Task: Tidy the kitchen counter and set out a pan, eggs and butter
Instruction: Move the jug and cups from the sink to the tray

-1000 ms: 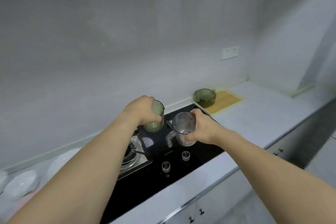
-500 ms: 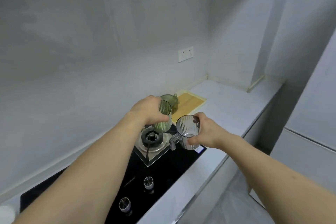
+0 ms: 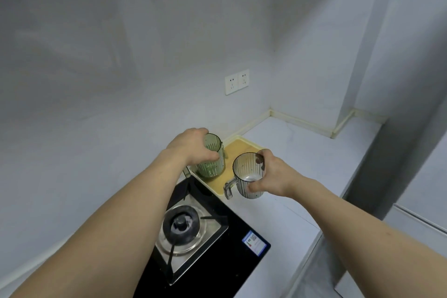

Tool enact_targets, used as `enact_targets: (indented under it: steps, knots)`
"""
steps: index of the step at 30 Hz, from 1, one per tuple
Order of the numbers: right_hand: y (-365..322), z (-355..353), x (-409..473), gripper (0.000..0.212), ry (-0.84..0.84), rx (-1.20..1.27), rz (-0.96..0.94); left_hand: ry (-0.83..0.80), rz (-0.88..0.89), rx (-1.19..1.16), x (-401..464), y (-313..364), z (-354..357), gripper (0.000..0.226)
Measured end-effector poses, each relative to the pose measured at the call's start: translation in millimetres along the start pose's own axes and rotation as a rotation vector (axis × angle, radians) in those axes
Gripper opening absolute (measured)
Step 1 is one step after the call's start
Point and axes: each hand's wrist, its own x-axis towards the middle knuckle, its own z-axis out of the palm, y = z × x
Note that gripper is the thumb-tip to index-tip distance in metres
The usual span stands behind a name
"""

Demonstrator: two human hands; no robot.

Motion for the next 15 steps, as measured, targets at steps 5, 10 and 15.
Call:
enact_targets:
  steps: [5, 10, 15]
  knots:
    - [17.0, -7.1, 33.8, 0.086, -0.029, 0.021, 0.017, -0.043, -0.008, -0.042, 39.2, 4.5, 7.0, 0.088]
    - [40.3, -16.2, 73.0, 0.090, -0.031, 0.056, 0.074, -0.046, -0.030, -0.101, 79.1, 10.8, 14.3, 0.086]
    - [66.5, -19.2, 118.1, 0.088, -0.068, 0.093, 0.096, -0.039, -0.067, -0.204, 125.8, 15.7, 33.3, 0.084]
